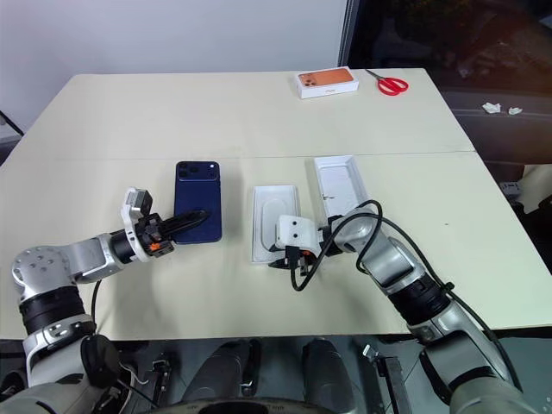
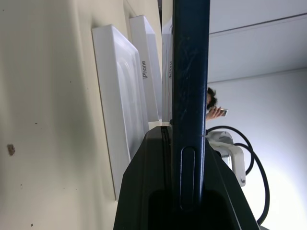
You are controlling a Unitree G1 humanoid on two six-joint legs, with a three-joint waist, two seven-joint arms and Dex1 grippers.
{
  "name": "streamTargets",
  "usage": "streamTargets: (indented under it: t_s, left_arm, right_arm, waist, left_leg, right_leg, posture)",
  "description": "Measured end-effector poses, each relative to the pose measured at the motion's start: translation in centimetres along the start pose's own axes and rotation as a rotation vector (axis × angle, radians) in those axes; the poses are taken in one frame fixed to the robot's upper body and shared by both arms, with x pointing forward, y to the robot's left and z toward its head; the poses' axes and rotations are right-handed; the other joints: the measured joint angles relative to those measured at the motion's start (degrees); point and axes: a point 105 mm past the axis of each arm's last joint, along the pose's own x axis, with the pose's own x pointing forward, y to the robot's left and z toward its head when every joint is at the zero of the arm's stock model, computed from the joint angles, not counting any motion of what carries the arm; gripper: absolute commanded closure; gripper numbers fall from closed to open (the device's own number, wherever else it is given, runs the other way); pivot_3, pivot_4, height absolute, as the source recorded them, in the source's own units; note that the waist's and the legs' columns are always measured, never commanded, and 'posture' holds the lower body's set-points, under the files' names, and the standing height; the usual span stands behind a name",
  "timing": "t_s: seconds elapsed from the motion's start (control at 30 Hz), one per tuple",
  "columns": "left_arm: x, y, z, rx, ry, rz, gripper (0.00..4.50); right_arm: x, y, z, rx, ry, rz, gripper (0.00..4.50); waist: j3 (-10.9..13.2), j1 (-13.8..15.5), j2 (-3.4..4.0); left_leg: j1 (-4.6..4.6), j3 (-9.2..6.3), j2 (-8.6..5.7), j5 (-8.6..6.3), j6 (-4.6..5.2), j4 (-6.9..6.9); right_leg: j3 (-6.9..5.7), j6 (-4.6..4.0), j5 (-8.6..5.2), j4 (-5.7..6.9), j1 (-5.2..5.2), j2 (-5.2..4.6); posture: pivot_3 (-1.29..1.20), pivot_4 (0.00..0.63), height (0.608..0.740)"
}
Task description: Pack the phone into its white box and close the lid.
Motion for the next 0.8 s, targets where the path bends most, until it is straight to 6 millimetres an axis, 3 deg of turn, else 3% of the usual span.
streamTargets:
  t_s: [0.47, 0.67, 0.8]
  left_arm:
    - [0.1, -0.5, 0.9, 0.021, -0.015, -0.003, 4.5]
    - [-0.3, -0.5, 0.5, 0.017, -0.02, -0.011, 4.5]
    - [-0.6, 0.0, 0.1, -0.001, -0.021, 0.0, 4.5]
  right_arm:
    - [4.8, -2.0, 3.0, -0.045, -0.076, -0.006, 2.97]
    - [4.8, -2.1, 3.1, -0.032, -0.076, -0.014, 2.97]
    - [3.2, -2.1, 3.7, 0.008, -0.108, -0.016, 2.97]
  waist:
    - [-0.01, -0.46, -0.01]
    - [-0.01, -0.11, -0.01]
    - [0.01, 0.07, -0.02]
  left_leg:
    - [0.03, 0.01, 0.12, 0.25, -0.43, -0.07]
    - [0.02, 0.01, 0.1, 0.25, -0.43, -0.06]
    - [-0.03, 0.0, 0.08, 0.24, -0.42, -0.04]
  right_leg:
    - [0.0, -0.01, 0.01, 0.07, -0.05, 0.13]
    - [0.01, -0.01, 0.01, 0.07, -0.06, 0.11]
    - [0.0, -0.02, 0.01, 0.06, -0.08, 0.09]
  posture:
    - [0.0, 0.15, 0.74]
    - [0.0, 0.15, 0.74]
    - [0.0, 0.15, 0.74]
